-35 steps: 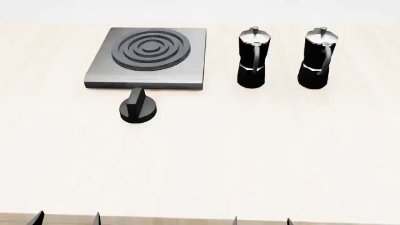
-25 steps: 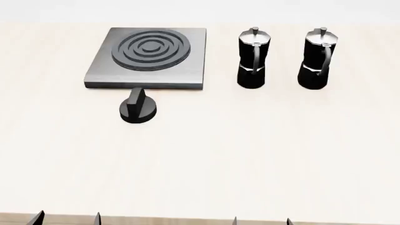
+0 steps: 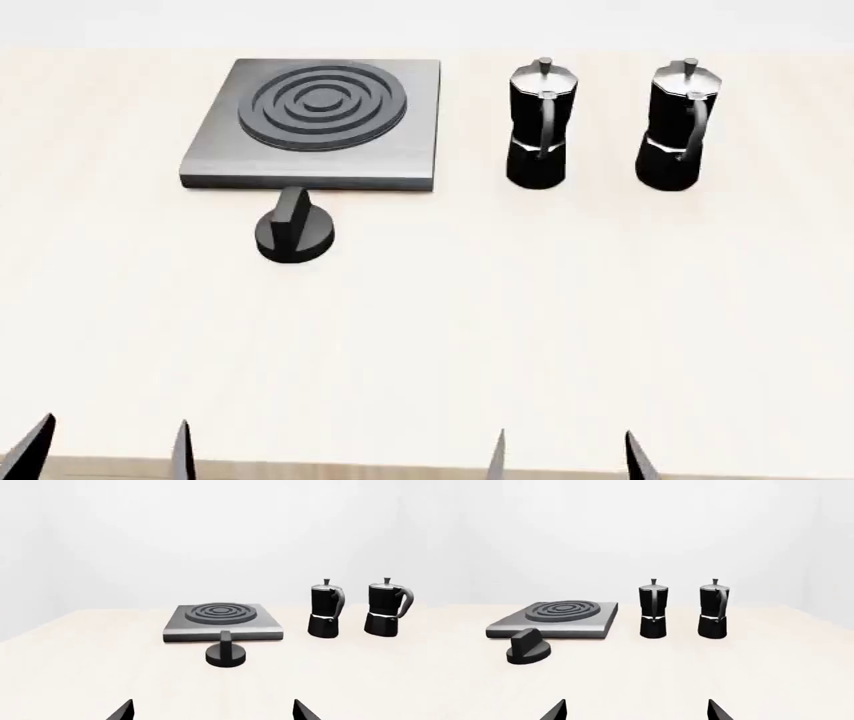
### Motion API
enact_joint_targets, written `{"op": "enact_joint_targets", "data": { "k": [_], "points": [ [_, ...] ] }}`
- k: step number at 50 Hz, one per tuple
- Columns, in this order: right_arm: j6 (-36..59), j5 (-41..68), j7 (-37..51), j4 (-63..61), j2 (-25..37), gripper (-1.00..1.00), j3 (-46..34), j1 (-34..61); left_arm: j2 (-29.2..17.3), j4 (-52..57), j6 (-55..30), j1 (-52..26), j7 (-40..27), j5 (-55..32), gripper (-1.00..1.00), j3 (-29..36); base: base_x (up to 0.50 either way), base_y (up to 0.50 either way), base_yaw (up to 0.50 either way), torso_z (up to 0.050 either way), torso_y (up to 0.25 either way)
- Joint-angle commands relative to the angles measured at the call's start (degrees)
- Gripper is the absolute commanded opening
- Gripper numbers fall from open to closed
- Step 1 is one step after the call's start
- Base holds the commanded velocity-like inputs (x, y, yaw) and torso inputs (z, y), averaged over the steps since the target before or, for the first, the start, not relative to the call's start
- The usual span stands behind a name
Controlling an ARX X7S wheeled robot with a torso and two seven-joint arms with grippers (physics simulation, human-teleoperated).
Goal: Put both moka pots on the stove.
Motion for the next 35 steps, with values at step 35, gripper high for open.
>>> {"op": "enact_joint_targets", "data": {
  "k": [35],
  "points": [
    [7.48,5.47,4.08,-27.80,4.32,1.00,-0.86,-6.03,-4.49,26.34,-6.40,6.13,-4.45,-0.06,1.00,2.65,0.02,0.00,0.00,0.000,0.000]
  ]
}}
